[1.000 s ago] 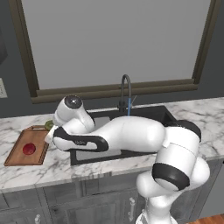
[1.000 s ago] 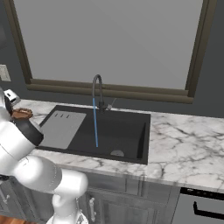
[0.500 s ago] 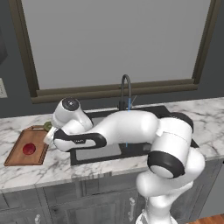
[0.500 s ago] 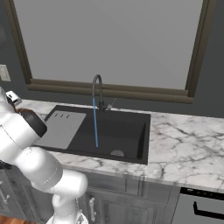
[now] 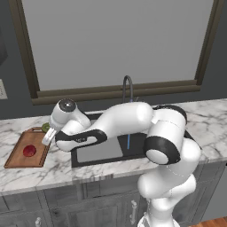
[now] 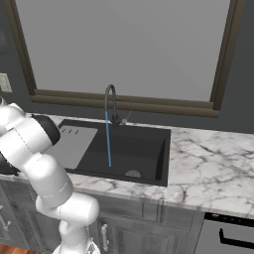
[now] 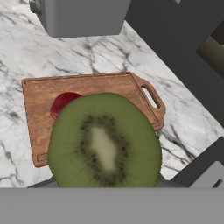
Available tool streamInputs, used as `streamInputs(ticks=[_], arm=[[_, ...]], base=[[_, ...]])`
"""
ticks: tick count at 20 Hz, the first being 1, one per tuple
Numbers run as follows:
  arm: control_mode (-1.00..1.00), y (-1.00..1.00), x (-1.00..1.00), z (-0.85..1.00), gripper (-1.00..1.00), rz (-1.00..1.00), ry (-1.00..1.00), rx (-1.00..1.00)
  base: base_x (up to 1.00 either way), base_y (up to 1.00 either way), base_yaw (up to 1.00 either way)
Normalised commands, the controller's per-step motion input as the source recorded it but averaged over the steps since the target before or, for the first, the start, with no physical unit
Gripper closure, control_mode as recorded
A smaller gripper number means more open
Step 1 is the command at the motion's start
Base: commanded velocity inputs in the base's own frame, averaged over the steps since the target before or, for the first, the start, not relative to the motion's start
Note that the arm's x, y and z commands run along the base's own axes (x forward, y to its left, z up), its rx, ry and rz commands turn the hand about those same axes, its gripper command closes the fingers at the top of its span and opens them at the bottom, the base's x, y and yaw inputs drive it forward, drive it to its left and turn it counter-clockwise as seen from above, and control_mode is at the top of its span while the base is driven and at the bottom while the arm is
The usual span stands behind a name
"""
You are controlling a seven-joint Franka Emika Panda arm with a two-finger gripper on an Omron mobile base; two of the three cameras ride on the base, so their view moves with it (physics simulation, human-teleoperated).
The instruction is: Pick the pear, kiwi from the sink and place them on the cutting board to airdry. Then turn off the sink faucet.
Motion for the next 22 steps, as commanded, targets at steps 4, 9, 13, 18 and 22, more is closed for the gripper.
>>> streamInputs(ticks=[4, 9, 13, 18, 22], arm=[[-1.0, 0.15, 0.21, -0.14, 1.0, 0.0, 0.03, -0.01], [-1.0, 0.12, 0.16, -0.22, 1.0, 0.0, 0.03, -0.02], [-1.0, 0.08, 0.12, -0.25, 1.0, 0.0, 0.03, -0.02], [-1.0, 0.05, 0.15, -0.22, 1.0, 0.0, 0.02, -0.02], [-1.0, 0.01, 0.17, -0.16, 1.0, 0.0, 0.02, 0.0]], base=[[0.0, 0.0, 0.0], [0.0, 0.0, 0.0], [0.0, 0.0, 0.0], [0.0, 0.0, 0.0], [0.0, 0.0, 0.0]])
